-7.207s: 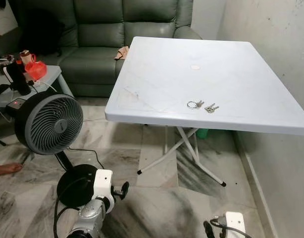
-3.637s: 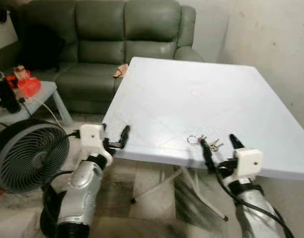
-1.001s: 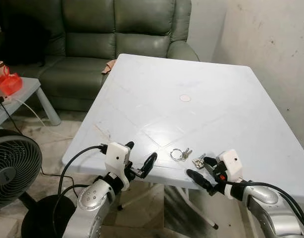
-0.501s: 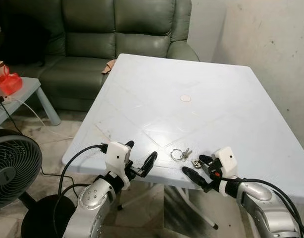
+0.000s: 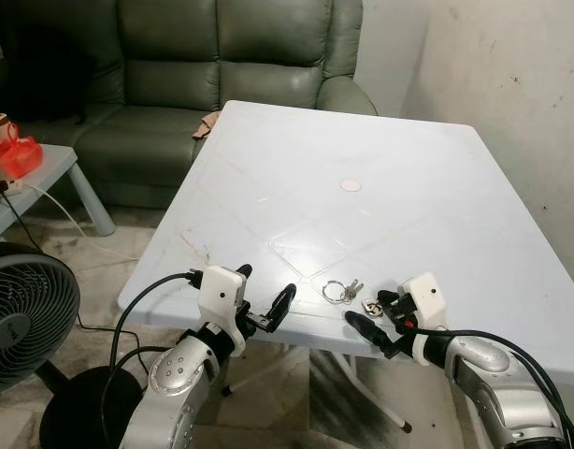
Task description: Hang keys on a hook
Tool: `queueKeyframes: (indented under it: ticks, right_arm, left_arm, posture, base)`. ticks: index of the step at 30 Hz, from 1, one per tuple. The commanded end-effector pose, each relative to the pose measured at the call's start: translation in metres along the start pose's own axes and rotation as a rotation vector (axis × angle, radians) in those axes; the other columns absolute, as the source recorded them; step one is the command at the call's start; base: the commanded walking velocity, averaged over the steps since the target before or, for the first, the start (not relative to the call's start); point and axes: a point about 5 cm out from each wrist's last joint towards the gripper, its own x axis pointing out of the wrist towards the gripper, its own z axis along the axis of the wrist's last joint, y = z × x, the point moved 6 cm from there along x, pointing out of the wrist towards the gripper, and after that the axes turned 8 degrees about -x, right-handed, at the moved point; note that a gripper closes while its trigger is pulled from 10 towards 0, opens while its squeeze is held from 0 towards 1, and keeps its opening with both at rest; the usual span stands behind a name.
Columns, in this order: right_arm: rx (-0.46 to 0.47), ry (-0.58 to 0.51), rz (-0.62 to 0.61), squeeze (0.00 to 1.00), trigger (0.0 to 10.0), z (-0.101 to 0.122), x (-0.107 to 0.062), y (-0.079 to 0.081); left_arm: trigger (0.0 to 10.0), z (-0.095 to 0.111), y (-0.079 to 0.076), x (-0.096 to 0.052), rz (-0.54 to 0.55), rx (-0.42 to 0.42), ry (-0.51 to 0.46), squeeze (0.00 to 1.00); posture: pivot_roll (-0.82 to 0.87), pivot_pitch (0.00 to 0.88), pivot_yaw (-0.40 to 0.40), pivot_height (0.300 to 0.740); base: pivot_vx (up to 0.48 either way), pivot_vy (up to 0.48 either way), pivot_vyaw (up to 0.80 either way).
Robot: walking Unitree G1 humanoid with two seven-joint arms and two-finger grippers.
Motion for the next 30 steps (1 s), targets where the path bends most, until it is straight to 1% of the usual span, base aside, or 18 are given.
queueKeyframes:
  ticks: [1,2,3,4,6,7,20,30]
  right_arm:
    - [-0.005,0.046,0.001,0.00,7.7,-0.0093,-0.0018,-0.0022]
    - [-0.005,0.046,0.001,0.00,7.7,-0.0093,-0.0018,-0.0022]
    - [-0.011,0.055,0.007,0.00,6.1,-0.0116,-0.0029,-0.0016]
    - [-0.015,0.057,0.007,0.00,2.0,-0.0126,-0.0038,-0.0023]
    - [-0.018,0.058,0.005,0.00,2.0,-0.0131,-0.0043,-0.0028]
    - [-0.023,0.056,0.006,0.00,0.0,-0.0130,-0.0049,-0.0032]
    - [-0.029,0.043,0.009,0.00,0.0,-0.0145,-0.0098,-0.0047]
    - [-0.041,0.030,0.004,0.00,0.0,-0.0135,-0.0102,-0.0060]
  left_arm:
    - [10.0,0.0075,0.0024,0.0008,0.014,0.019,-0.022,0.00]
    - [10.0,0.0075,0.0024,0.0008,0.014,0.019,-0.022,0.00]
    - [10.0,0.0079,0.0027,0.0007,0.016,0.019,-0.024,0.00]
    - [10.0,0.0082,0.0029,0.0010,0.017,0.020,-0.026,0.00]
    - [10.0,0.0083,0.0030,0.0013,0.018,0.020,-0.026,0.00]
    - [10.0,0.0085,0.0029,0.0015,0.018,0.021,-0.026,0.00]
    - [10.0,0.0097,0.0036,0.0026,0.019,0.023,-0.030,0.00]
    - [10.0,0.0100,0.0040,0.0025,0.022,0.021,-0.031,0.00]
  posture:
    - [0.03,0.000,-0.045,0.740]
    - [0.03,0.000,-0.045,0.740]
    - [0.03,0.000,-0.045,0.740]
    - [0.03,0.000,-0.045,0.740]
    - [0.03,0.000,-0.045,0.740]
    - [0.03,0.000,-0.045,0.740]
    - [0.02,0.000,-0.041,0.740]
    - [0.02,0.000,-0.040,0.740]
  base:
    - [0.000,0.000,0.00]
    - [0.000,0.000,0.00]
    - [0.000,0.000,0.00]
    - [0.000,0.000,0.00]
    - [0.000,0.000,0.00]
    - [0.000,0.000,0.00]
    - [0.000,0.000,0.00]
    - [0.000,0.000,0.00]
